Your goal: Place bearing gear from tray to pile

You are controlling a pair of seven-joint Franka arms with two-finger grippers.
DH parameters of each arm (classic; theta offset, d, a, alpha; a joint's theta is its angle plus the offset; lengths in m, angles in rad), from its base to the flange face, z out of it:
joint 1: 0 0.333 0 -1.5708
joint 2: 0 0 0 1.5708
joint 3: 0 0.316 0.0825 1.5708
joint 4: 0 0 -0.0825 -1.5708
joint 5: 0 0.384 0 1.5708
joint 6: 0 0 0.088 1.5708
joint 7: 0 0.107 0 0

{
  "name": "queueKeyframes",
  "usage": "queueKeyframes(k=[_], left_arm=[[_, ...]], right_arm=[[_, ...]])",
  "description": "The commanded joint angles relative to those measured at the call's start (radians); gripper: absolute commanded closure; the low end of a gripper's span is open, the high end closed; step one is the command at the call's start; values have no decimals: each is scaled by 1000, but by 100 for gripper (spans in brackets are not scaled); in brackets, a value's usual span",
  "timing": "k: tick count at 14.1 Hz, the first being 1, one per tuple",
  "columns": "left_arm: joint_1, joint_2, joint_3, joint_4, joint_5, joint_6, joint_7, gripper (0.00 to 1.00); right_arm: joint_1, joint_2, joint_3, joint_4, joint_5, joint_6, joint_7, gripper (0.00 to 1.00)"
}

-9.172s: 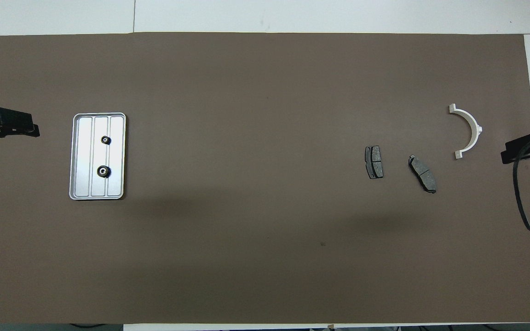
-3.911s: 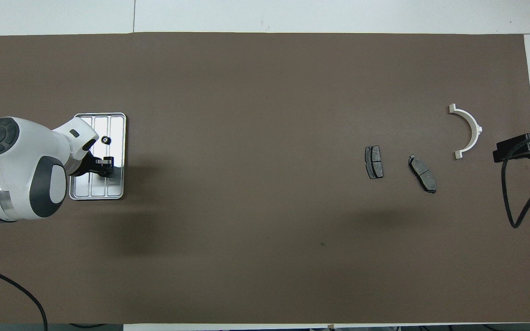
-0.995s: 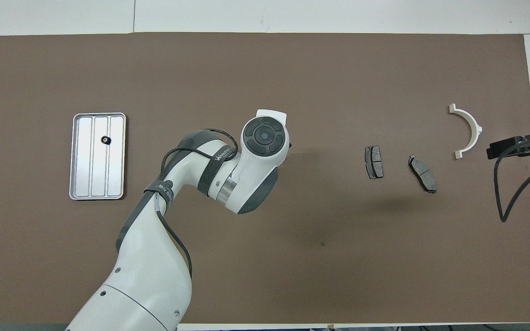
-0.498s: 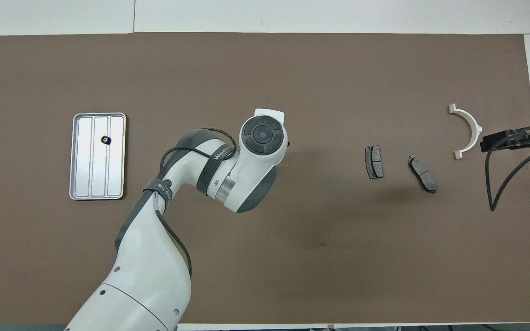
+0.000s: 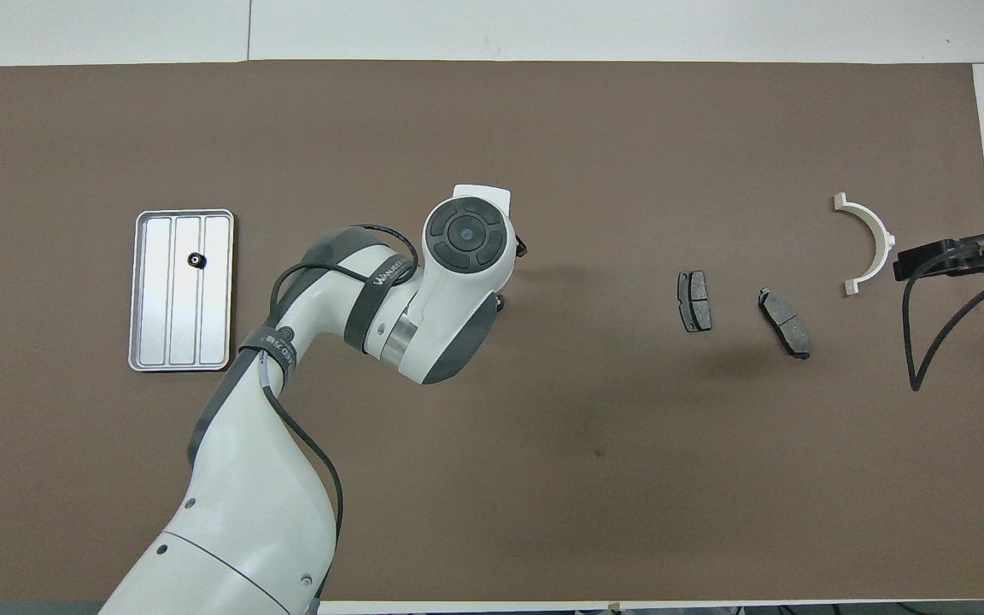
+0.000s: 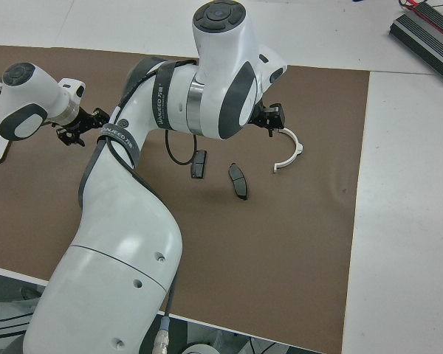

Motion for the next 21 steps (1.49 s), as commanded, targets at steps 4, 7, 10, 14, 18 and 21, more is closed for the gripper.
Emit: queueKeyframes(k=[4,7,10,14,18,21], left_arm=[[65,-44,58,-11,7,-65,148,0],[137,-72,60,-20,5,-68,276,0],[270,-191,58,-144,4,-89,549,0],[401,-224,58,-212,2,-80,879,0],[478,-224,58,-230,2,-36,1070,6],[504,-222,58,-273,2,41,1161,19]], right_arm=[[41,169,33,168,14,40,78,0],[96,340,35,397,14,-28,112,0],[171,422,47,459,-1,-20,210,0],[361,421,47,405,-4,14,448,0],[495,414,48,350,8,39,603,0],[564,419,50,337,11,78,709,0]])
